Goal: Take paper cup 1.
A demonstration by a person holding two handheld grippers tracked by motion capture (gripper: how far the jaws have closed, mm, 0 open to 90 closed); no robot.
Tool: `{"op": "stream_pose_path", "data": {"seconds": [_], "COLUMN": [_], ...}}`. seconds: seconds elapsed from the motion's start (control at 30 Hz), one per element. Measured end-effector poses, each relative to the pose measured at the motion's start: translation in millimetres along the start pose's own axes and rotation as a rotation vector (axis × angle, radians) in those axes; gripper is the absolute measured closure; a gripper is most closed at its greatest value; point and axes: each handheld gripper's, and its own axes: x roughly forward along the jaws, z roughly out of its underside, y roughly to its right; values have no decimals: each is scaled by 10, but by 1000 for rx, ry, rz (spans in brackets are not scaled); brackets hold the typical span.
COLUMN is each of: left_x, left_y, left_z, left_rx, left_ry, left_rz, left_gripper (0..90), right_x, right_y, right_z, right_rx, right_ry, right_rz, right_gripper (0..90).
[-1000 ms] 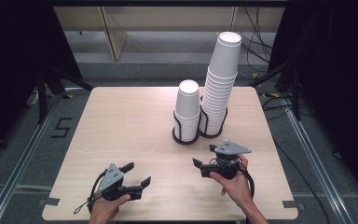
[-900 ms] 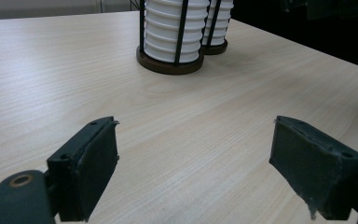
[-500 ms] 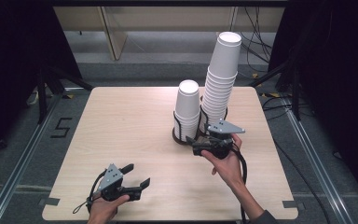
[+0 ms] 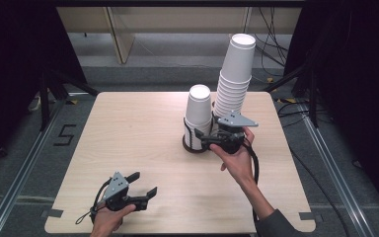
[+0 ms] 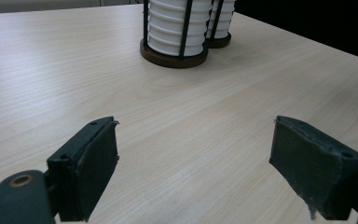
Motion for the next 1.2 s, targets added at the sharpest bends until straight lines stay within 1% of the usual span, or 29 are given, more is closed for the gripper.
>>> {"op": "stream_pose_path", "data": {"seconds": [0.03, 0.07, 0.1, 0.13, 0.17, 0.2, 0.23, 0.27, 0.3, 0.4, 0.43, 0.47, 0.5, 0.53, 0.57, 0.6, 0.67, 0.73, 0.8, 0.83, 0.87, 0.93, 1.0, 1.03, 1.1, 1.13, 1.17, 1.2], "left_x": [-2, -2, -8, -8, -7, -5, -2, -2, 13, 12, 6, 9, 9, 9, 9, 11, 12, 13, 21, 27, 28, 24, 28, 36, 35, 32, 33, 35], "left_y": [-9, -9, -15, -15, -13, -11, -6, -6, -2, 8, 12, 14, 14, 14, 14, 14, 15, 15, 14, 14, 15, 22, 25, 22, 23, 25, 25, 25], "left_z": [0, 0, 3, 3, 6, 5, 4, 4, 8, 9, 6, 7, 7, 7, 7, 6, 7, 7, 8, 10, 11, 8, 7, 10, 10, 9, 8, 7], "left_rx": [1, 1, -3, -3, -8, -4, -1, -1, 4, 4, 5, 5, 5, 4, 4, 5, 5, 6, 3, 3, 3, 3, 4, 4, 4, 4, 4, 5], "left_ry": [3, 3, 0, 0, -2, -3, -3, -3, 3, -5, -13, -14, -15, -15, -15, -15, -16, -17, -11, -7, -8, -14, -11, -3, -5, -7, -7, -7], "left_rz": [0, 0, -4, -4, -3, -2, 0, 0, 14, 14, 10, 12, 12, 13, 13, 12, 13, 13, 14, 18, 20, 16, 19, 28, 28, 24, 24, 27], "left_gripper": [142, 142, 143, 142, 143, 142, 143, 142, 143, 142, 142, 142, 142, 142, 142, 142, 143, 142, 142, 143, 142, 142, 142, 143, 143, 143, 142, 142], "right_x": [9, 21, 34, 57, 78, 98, 130, 130, 172, 212, 255, 280, 303, 331, 357, 379, 427, 476, 521, 543, 561, 606, 642, 662, 674, 690, 710, 729], "right_y": [-7, 1, 2, 8, 12, 14, 28, 28, 23, 27, 34, 38, 41, 42, 40, 38, 47, 49, 58, 63, 55, 63, 64, 68, 71, 62, 71, 72], "right_z": [-24, -51, -76, -100, -123, -145, -165, -165, -205, -247, -282, -298, -314, -326, -336, -351, -360, -363, -366, -368, -367, -367, -362, -360, -361, -363, -366, -373], "right_rx": [8, -6, -1, -8, -9, 1, -18, -18, -20, -17, -22, -12, -10, -2, -2, -10, -7, 8, 4, 7, 33, 30, 47, 44, 39, 57, 44, 53], "right_ry": [0, 3, -8, -3, -14, -22, -9, -9, -15, -14, -8, -4, -2, -2, 3, -19, -9, -14, -14, -12, -10, -12, -21, -18, -21, -23, -18, -20], "right_rz": [9, 21, 19, 34, 51, 57, 66, 66, 90, 96, 119, 115, 122, 112, 125, 130, 151, 159, 176, 180, 179, 188, 201, 201, 209, 213, 210, 220], "right_gripper": [180, 180, 177, 173, 168, 165, 165, 165, 161, 161, 161, 161, 161, 161, 157, 154, 156, 157, 158, 158, 158, 159, 158, 158, 158, 157, 157, 159]}}
